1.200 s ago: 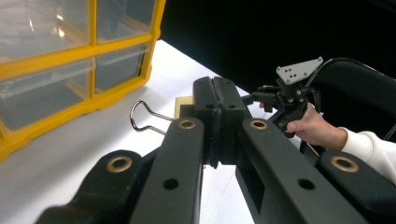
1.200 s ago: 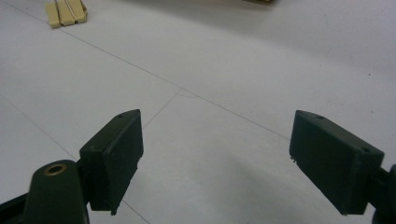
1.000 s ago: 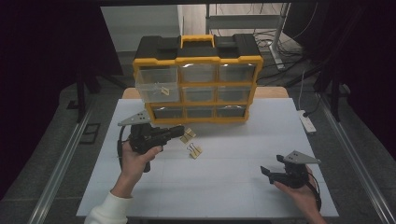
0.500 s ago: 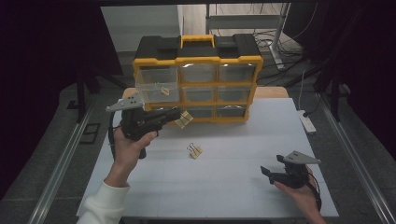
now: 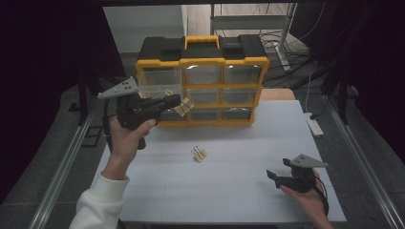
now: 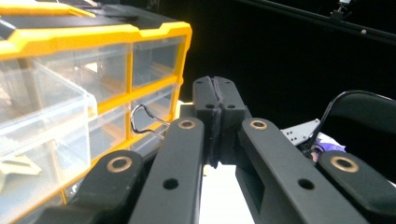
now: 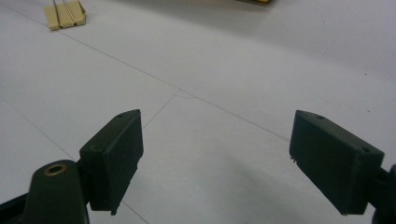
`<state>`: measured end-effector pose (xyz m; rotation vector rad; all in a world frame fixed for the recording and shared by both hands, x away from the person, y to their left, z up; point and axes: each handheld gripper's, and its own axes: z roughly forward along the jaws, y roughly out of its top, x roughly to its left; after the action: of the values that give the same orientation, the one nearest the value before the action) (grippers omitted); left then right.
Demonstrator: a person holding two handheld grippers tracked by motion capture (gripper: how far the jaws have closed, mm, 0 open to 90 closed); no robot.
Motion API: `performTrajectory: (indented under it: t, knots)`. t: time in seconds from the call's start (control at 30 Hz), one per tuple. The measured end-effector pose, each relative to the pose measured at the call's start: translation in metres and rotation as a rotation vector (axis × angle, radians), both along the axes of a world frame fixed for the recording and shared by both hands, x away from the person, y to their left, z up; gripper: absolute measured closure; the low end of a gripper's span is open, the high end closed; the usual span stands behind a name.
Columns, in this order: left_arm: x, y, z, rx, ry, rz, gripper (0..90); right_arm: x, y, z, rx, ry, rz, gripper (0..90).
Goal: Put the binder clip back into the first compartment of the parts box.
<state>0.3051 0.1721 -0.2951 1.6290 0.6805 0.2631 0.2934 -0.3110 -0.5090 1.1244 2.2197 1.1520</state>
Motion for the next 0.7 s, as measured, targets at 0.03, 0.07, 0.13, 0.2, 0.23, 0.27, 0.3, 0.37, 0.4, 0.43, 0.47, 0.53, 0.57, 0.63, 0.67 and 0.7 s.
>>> performTrajectory:
  t: [0.03, 0.07, 0.13, 0.2, 0.23, 0.27, 0.3, 0.37, 0.4, 0.43, 0.47, 0.53, 0.57, 0.63, 0.67, 0.7]
  knots:
    - [0.0, 0.0, 0.0, 0.0, 0.0, 0.0, 89.0, 0.0, 0.0, 0.0, 0.0, 0.0, 0.0, 17.7]
    - [0.0, 0.0, 0.002, -0.002, -0.005, 0.001, 89.0, 0.0, 0.0, 0.0, -0.001, 0.0, 0.0, 17.7]
    - [0.001, 0.001, 0.006, -0.001, -0.011, 0.007, 89.1, 0.0, 0.0, 0.0, -0.001, 0.0, 0.001, 17.7]
    - [0.003, 0.001, 0.009, 0.0, -0.015, 0.011, 89.0, 0.0, 0.0, 0.0, -0.001, 0.0, 0.0, 17.7]
    - [0.004, 0.001, 0.011, 0.001, -0.016, 0.015, 89.0, 0.0, 0.0, 0.0, -0.001, 0.0, 0.0, 17.7]
    - [0.004, 0.002, 0.012, 0.003, -0.019, 0.017, 89.0, 0.0, 0.0, 0.0, -0.001, 0.0, 0.0, 17.7]
    - [0.006, 0.001, 0.014, 0.004, -0.021, 0.019, 89.1, 0.0, 0.0, 0.0, -0.001, 0.0, 0.0, 17.7]
    - [0.008, 0.002, 0.016, 0.005, -0.02, 0.023, 89.0, 0.0, 0.0, 0.0, -0.001, 0.0, 0.0, 17.7]
    - [0.009, 0.002, 0.019, 0.006, -0.021, 0.028, 89.0, 0.0, 0.0, 0.0, -0.007, -0.001, -0.005, 17.7]
    - [0.01, 0.003, 0.021, 0.003, -0.023, 0.029, 89.0, 0.0, 0.0, 0.0, -0.002, 0.0, 0.0, 17.7]
    - [0.012, 0.004, 0.023, 0.002, -0.026, 0.032, 89.1, 0.0, 0.0, 0.0, -0.002, 0.0, 0.0, 17.7]
    - [0.014, 0.005, 0.026, 0.008, -0.026, 0.043, 89.0, 0.0, 0.0, 0.0, 0.0, 0.001, -0.002, 17.7]
    - [0.016, 0.005, 0.027, 0.011, -0.024, 0.053, 89.0, 0.0, 0.0, 0.0, 0.0, 0.0, -0.002, 17.7]
    - [0.021, 0.006, 0.031, 0.023, -0.025, 0.074, 89.0, 0.0, 0.0, 0.0, -0.001, 0.001, 0.0, 17.7]
    - [0.024, 0.007, 0.032, 0.029, -0.024, 0.084, 89.0, 0.0, 0.0, 0.0, -0.001, 0.0, 0.0, 17.7]
    - [0.028, 0.008, 0.034, 0.048, -0.027, 0.107, 89.0, 0.0, 0.0, 0.0, 0.0, 0.001, 0.001, 17.7]
